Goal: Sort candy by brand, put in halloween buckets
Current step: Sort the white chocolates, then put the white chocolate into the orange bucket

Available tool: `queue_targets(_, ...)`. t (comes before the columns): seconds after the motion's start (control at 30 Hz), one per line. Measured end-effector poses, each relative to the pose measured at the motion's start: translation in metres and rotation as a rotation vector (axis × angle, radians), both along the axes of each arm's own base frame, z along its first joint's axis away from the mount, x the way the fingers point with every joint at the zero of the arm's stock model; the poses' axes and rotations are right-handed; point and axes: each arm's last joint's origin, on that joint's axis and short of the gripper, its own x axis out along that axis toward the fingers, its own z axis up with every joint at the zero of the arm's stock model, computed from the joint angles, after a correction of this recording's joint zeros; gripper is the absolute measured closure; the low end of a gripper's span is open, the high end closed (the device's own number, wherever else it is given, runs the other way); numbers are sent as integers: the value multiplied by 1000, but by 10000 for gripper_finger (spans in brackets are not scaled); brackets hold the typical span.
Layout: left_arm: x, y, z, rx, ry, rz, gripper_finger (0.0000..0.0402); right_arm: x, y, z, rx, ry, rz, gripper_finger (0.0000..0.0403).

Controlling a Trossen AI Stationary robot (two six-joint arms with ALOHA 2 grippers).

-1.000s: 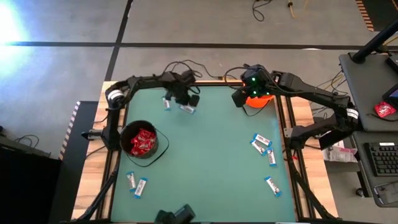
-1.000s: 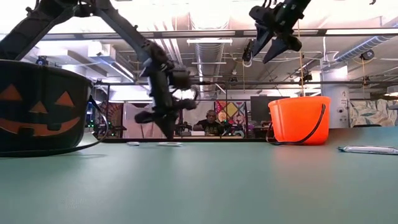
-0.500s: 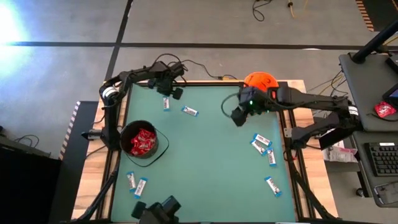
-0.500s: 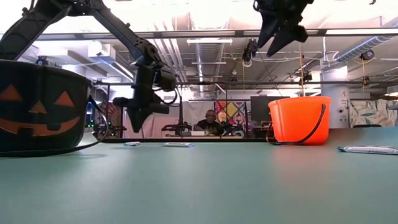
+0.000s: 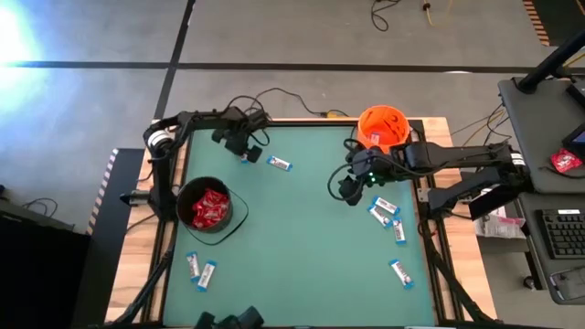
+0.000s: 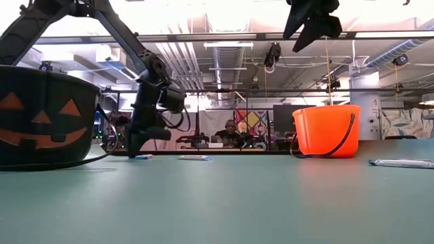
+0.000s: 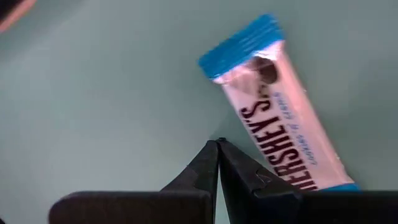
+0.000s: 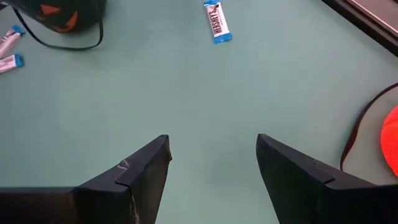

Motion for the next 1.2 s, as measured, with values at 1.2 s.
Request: queue_targets(1.2, -19, -121, -12, 223, -360, -286, 402, 111, -88, -167, -347, -360, 164, 147)
